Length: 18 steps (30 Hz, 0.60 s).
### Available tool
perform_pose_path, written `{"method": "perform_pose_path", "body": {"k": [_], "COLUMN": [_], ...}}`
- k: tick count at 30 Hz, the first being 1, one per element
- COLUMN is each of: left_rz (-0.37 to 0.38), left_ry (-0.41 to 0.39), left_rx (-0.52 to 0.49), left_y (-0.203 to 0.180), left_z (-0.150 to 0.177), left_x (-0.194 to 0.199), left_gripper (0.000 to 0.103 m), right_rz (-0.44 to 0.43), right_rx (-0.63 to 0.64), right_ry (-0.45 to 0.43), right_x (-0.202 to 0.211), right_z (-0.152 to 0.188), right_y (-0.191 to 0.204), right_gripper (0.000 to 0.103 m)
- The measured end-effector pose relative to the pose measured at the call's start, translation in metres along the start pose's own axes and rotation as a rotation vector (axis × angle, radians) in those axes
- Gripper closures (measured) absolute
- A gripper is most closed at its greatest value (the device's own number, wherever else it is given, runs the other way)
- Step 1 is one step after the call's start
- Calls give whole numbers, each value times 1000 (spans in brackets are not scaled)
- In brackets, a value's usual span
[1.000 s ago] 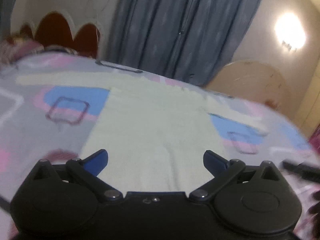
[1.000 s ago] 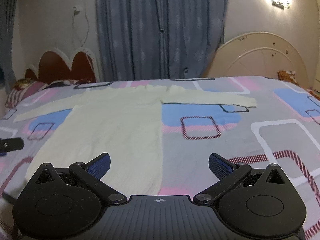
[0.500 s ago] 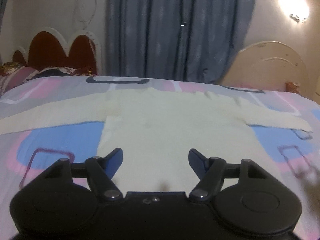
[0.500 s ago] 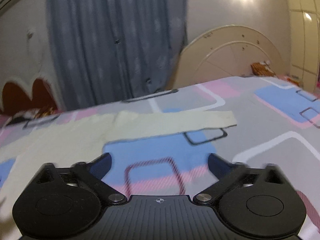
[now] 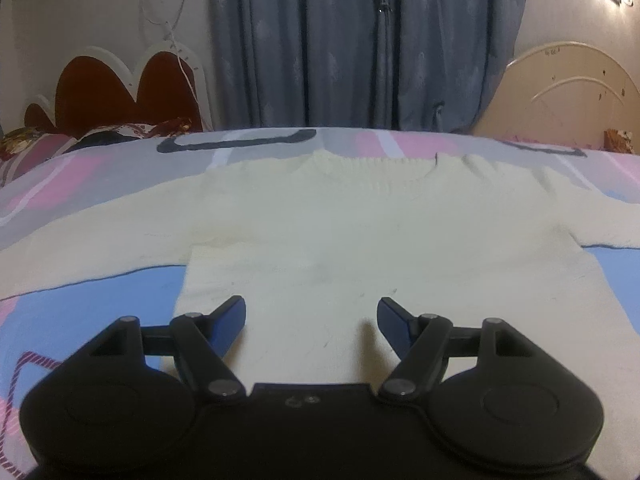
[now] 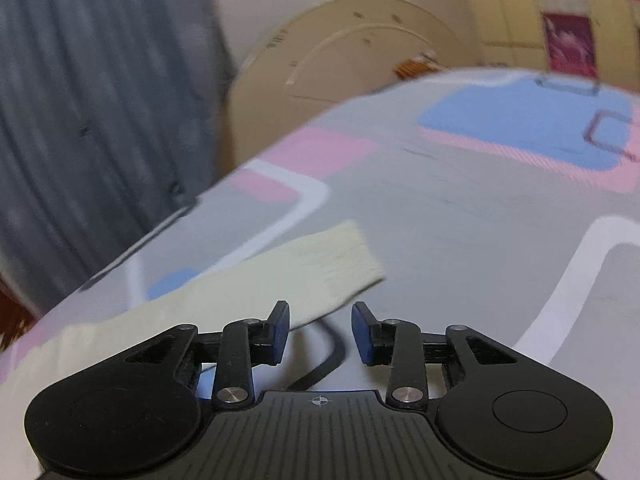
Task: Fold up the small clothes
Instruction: 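Move the right tool to a sweater sleeve cuff and close on it, then lift the held cuff with the right tool across the body and release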
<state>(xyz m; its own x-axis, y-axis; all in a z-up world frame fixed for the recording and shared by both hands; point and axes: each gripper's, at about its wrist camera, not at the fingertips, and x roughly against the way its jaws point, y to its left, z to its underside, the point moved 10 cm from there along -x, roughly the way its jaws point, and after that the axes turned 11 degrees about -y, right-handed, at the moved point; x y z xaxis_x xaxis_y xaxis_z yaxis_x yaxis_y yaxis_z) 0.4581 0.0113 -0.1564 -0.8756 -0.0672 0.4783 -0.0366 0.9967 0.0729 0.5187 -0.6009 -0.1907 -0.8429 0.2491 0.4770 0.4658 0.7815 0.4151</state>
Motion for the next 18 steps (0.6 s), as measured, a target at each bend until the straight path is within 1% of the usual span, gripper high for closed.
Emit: {"method": "perform_pose_path", "body": {"k": [2, 4, 5, 6, 8, 10, 11, 12, 13, 14, 15, 16, 18], "left_rz": [4, 8, 10, 12, 16, 22, 28, 33, 36, 40, 46, 51, 51], "left_ry": [9, 19, 22, 23, 17, 13, 16, 28, 41, 44, 44, 40, 30], "left_rx": [-3, -13, -18, -21, -25, -28, -32, -39, -46, -48, -49, -58, -79], "left_y": [-3, -8, -10, -12, -16, -18, -19, -21, -22, -22, -22, -22, -19], "left_z": [0, 1, 1, 0, -3, -5, -5, -3, -1, 0, 0, -1, -3], "left_x": [-7, -14, -18, -22, -26, -31, -34, -37, -40, -41, -42, -41, -41], "left_gripper": [31, 31, 31, 31, 30, 28, 26, 26, 27, 27, 27, 27, 27], "right_rz": [-14, -34, -42, -50, -55, -84, -93, -91, -51, -25, -15, -14, -24], "right_rx": [-51, -62, -45, -16, 52, 118, 155, 184, 185, 159, 143, 169, 219], "right_ry": [17, 19, 24, 40, 38, -25, -73, -107, -80, -24, 18, 24, 7], "right_x": [-8, -12, -14, -16, -17, -7, -2, 1, -7, -17, -22, -21, -13], "right_z": [-1, -6, -8, -8, -12, -26, -35, -40, -38, -32, -24, -21, -19], "right_y": [-9, -10, -8, -5, 1, 12, 17, 16, 6, -4, -10, -10, -3], "right_gripper": [68, 68, 78, 102, 102, 102, 102, 102, 102, 102, 102, 102, 102]}}
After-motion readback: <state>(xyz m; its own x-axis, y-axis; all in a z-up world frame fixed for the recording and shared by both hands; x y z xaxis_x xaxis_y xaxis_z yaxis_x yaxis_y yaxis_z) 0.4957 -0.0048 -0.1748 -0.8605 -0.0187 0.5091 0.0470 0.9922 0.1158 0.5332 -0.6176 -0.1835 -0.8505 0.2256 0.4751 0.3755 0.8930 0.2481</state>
